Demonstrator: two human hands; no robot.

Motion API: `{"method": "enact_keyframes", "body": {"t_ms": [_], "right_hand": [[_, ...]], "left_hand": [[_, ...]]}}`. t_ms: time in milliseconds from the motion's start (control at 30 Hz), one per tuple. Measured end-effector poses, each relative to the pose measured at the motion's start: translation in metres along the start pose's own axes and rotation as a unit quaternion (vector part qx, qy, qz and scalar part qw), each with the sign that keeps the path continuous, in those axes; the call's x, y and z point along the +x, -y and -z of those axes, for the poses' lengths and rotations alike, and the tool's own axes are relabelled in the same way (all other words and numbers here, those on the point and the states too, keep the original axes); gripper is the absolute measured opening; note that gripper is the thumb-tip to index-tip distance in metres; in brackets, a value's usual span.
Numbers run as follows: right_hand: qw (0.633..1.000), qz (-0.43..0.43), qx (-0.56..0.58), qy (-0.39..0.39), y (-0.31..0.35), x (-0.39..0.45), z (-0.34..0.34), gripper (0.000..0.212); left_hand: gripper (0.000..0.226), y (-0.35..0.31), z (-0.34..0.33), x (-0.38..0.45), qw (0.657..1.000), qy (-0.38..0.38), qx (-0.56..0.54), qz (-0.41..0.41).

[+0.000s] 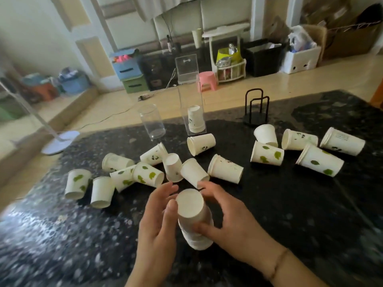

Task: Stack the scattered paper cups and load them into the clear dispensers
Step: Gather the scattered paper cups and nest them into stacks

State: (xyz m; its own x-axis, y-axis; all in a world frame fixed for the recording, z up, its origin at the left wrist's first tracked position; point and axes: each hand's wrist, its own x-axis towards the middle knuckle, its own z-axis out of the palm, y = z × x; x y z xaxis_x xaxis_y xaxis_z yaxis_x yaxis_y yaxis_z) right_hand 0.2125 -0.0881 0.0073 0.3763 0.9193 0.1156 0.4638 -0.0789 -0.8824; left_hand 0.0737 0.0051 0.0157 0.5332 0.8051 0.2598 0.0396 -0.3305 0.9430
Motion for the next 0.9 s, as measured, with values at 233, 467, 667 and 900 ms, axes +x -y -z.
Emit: {"method": "enact_keyframes", "body": {"t_ms": [233, 467, 667, 900], "right_hand": [[0.991, -0.064, -0.102, 0.056, -0.038, -0.006, -0.009, 0.073], [0.977, -0.143, 0.006, -0.156, -0.062, -0.011, 0.047, 0.046], [0.832, -0.241, -0.217, -0.450, -0.118, -0.030, 0.132, 0.055], [0.834, -0.364, -0.145, -0.389, -0.151, -0.035, 0.161, 0.077]], "left_hand": [[0.054, 0.025, 0.001, -0.013, 0.995, 0.032, 0.086, 0.050], [0.038, -0.034, -0.069, -0.013, 0.937, -0.002, 0.069, -0.343], [0.034, -0.026, -0.184, 0.047, 0.958, 0.231, 0.148, -0.087], [0.056, -0.016, -0.285, 0.079, 0.931, 0.278, 0.236, -0.003]]}}
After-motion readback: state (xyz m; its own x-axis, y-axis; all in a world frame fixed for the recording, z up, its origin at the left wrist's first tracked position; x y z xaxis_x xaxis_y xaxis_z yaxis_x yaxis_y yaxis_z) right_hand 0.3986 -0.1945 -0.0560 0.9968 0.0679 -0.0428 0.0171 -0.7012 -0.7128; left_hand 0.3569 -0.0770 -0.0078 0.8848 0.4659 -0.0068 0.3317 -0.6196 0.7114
